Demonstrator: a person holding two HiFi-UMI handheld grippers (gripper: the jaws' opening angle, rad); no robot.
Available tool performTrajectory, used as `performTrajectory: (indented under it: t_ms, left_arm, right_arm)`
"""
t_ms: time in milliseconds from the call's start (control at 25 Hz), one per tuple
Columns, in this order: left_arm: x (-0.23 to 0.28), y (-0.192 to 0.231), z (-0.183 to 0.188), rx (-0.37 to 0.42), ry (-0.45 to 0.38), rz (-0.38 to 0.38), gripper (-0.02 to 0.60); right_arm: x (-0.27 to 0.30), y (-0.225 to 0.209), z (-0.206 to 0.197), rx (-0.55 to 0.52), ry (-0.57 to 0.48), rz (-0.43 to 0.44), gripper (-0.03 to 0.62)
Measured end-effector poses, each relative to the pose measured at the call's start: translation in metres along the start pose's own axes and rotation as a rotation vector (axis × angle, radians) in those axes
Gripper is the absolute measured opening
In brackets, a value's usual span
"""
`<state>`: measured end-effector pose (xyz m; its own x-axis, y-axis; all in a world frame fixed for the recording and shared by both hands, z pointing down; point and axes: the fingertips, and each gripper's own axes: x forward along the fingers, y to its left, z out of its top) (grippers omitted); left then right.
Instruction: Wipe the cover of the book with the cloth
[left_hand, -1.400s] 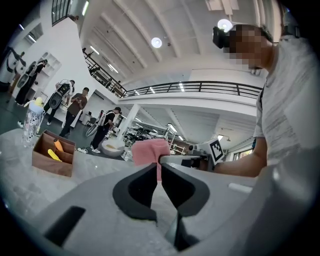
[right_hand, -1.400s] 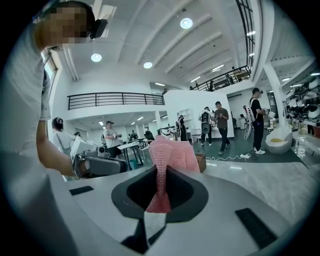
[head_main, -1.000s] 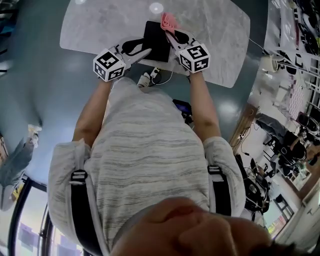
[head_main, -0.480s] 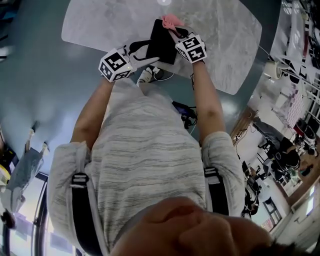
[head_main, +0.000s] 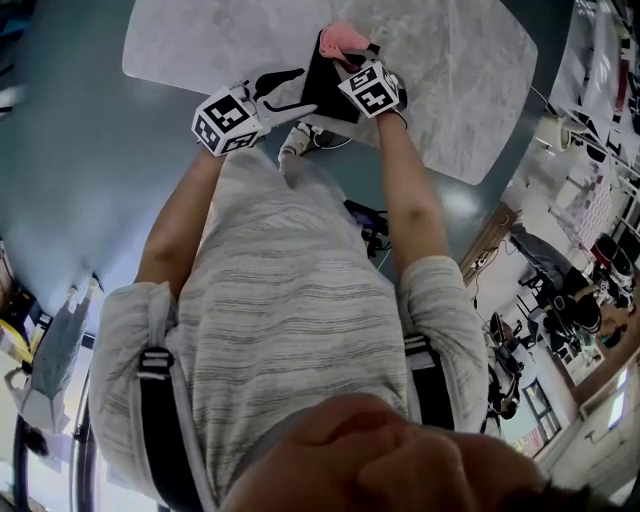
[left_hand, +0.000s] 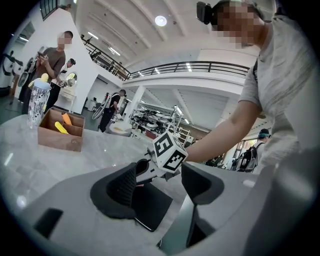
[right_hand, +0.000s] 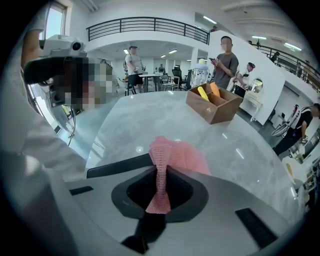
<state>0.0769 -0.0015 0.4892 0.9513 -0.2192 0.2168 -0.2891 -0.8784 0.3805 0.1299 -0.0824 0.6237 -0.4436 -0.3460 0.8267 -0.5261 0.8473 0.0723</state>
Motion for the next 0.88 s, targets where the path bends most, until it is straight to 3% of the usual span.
performTrajectory:
  t_ms: [880]
  left_arm:
    - [0.009,0.005,0.001,0.01,0.0,0.014,0.273]
  right_arm:
    - [-0.009,0.088,-0.038,0.022,-0.005,0.195,0.035]
